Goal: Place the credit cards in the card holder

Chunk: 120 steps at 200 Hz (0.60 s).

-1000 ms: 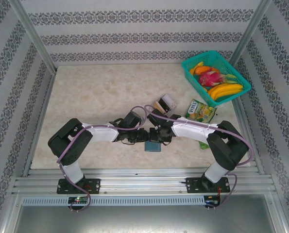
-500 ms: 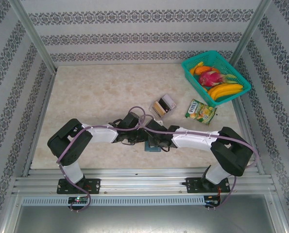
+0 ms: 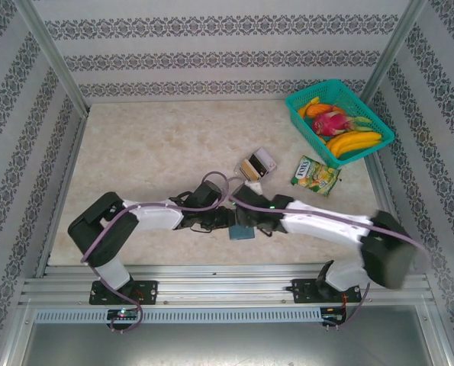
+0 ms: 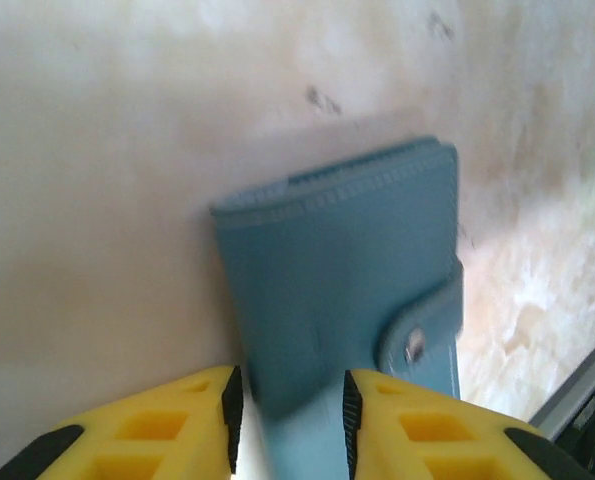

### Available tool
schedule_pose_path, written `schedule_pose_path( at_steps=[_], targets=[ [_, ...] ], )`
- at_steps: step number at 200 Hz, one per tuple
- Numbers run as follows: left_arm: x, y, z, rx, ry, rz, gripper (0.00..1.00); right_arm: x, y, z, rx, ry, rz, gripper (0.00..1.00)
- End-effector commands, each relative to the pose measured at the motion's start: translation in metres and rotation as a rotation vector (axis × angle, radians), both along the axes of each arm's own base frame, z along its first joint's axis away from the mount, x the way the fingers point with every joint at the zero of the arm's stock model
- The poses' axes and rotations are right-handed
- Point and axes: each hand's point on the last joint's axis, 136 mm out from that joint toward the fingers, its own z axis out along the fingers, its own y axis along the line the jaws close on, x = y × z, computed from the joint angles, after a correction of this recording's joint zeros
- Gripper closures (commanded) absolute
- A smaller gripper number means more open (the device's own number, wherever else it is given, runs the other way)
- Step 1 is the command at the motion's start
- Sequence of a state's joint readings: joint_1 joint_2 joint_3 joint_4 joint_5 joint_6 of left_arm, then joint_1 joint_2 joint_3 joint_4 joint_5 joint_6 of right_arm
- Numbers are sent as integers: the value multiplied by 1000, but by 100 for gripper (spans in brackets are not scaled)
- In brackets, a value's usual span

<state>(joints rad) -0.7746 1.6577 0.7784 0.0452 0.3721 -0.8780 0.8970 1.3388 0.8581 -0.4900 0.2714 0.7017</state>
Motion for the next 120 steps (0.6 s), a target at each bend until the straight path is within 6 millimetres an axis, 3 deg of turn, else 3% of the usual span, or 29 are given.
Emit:
schedule_pose_path(
  at_steps=[1,26,45,54,58,59,61,65,88,106,120],
  targets=[
    [9,21,35,84,-145,31,57,26,-61,43,-80,-201,-97,46],
    [27,72,65,258,-306,147,46,45,-143,64,-267,-391,-270,19],
    [40,135,82,412,-390,280,35,53,-183,75,-343,-463,-320,10],
    [43,172,91,509,-431,359,31,59,-199,69,-365,-507,-347,6],
    [44,190,96,553,-453,404,22,62,-206,63,-370,-520,-352,6],
    [44,193,97,563,-459,412,14,62,-208,60,-375,-517,-352,6],
    [44,202,99,587,-470,436,6,64,-210,60,-374,-530,-354,6],
    [45,218,103,630,-496,466,0,66,-216,55,-372,-540,-363,6],
    [43,292,122,800,-612,645,0,81,-237,36,-318,-595,-390,5],
    [42,328,126,826,-637,744,0,88,-246,16,-313,-578,-395,5],
    [47,339,125,858,-696,744,0,97,-243,6,-282,-541,-358,4]
  ],
)
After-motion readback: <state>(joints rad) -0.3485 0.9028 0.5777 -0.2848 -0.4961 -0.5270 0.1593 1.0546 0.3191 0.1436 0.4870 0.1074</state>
